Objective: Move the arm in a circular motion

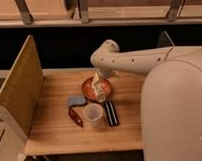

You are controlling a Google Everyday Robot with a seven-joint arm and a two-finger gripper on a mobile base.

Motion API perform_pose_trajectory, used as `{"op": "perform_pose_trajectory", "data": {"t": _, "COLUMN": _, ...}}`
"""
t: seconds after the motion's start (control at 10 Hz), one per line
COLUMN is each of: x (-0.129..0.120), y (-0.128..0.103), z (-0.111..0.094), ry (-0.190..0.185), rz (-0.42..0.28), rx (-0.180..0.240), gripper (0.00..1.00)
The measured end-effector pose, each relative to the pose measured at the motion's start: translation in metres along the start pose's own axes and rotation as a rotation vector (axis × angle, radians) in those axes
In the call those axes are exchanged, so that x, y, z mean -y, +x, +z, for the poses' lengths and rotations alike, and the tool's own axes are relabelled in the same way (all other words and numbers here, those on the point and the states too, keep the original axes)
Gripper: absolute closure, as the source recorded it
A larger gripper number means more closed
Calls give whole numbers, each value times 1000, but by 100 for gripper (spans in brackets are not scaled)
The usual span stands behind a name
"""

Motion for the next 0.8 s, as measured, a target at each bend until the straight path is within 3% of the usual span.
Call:
{"op": "perform_pose_trajectory", "data": {"t": 0.2, "x": -20, "y": -34, "z": 5, "ry": 14, "rz": -47, "rx": 1, "gripper": 20}}
{"op": "perform_pose_trajectory", "data": {"t": 0.4, "x": -73, "y": -52, "z": 4, "ry": -19, "rz": -151, "rx": 1, "gripper": 20}}
{"op": "perform_pose_trajectory", "data": {"t": 0.6, "x": -131, "y": -43, "z": -2, "ry": -110, "rz": -251, "rx": -10, "gripper": 20}}
{"op": "perform_pose_trajectory", "data": {"t": 0.8, "x": -168, "y": -20, "z": -10, "ry": -204, "rz": -287, "rx": -33, "gripper": 20}}
